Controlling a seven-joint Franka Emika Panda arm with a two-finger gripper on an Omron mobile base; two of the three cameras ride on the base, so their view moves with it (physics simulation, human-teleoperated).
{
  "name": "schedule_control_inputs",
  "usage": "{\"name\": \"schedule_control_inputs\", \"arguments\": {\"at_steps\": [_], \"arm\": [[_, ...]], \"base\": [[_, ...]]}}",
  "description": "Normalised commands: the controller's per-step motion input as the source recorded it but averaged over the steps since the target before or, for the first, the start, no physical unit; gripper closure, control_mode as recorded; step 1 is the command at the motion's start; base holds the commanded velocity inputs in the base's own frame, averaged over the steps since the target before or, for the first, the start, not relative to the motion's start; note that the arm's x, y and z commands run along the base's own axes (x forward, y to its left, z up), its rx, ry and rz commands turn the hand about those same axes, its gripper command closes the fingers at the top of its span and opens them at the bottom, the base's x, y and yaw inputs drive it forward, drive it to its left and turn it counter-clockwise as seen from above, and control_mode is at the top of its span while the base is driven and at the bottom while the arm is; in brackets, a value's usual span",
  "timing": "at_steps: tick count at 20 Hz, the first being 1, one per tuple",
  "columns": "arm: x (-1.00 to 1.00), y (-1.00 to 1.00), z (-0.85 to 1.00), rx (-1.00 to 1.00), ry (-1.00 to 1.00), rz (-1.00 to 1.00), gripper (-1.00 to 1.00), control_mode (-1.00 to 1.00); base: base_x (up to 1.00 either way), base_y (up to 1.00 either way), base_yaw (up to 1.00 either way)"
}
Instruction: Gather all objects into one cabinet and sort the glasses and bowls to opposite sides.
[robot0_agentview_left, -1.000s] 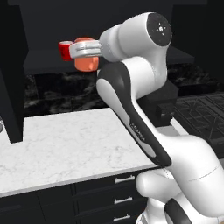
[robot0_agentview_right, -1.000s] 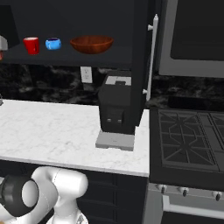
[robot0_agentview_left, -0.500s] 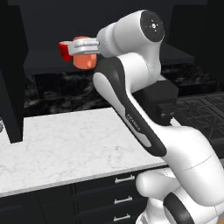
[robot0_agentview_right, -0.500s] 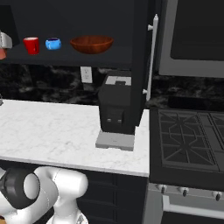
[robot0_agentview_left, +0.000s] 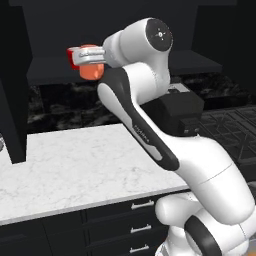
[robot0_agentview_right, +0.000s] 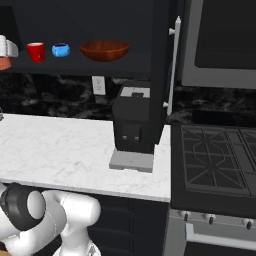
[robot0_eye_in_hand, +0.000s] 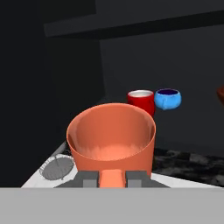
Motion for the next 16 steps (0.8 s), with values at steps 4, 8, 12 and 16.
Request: {"name": "schedule_control_inputs", "arguments": {"at_steps": [4,8,12,16], "arm": [[0.53,0.1,0.0,0.0,0.0,0.0,1.0,-1.0],[0.45,0.27,0.0,0.0,0.0,0.0,1.0,-1.0],[0.45,0.31,0.0,0.0,0.0,0.0,1.0,-1.0],[0.53,0.28,-0.02,0.0,0.0,0.0,1.0,-1.0]], "base": [[0.0,0.0,0.0],[0.0,0.0,0.0],[0.0,0.0,0.0],[0.0,0.0,0.0]]}}
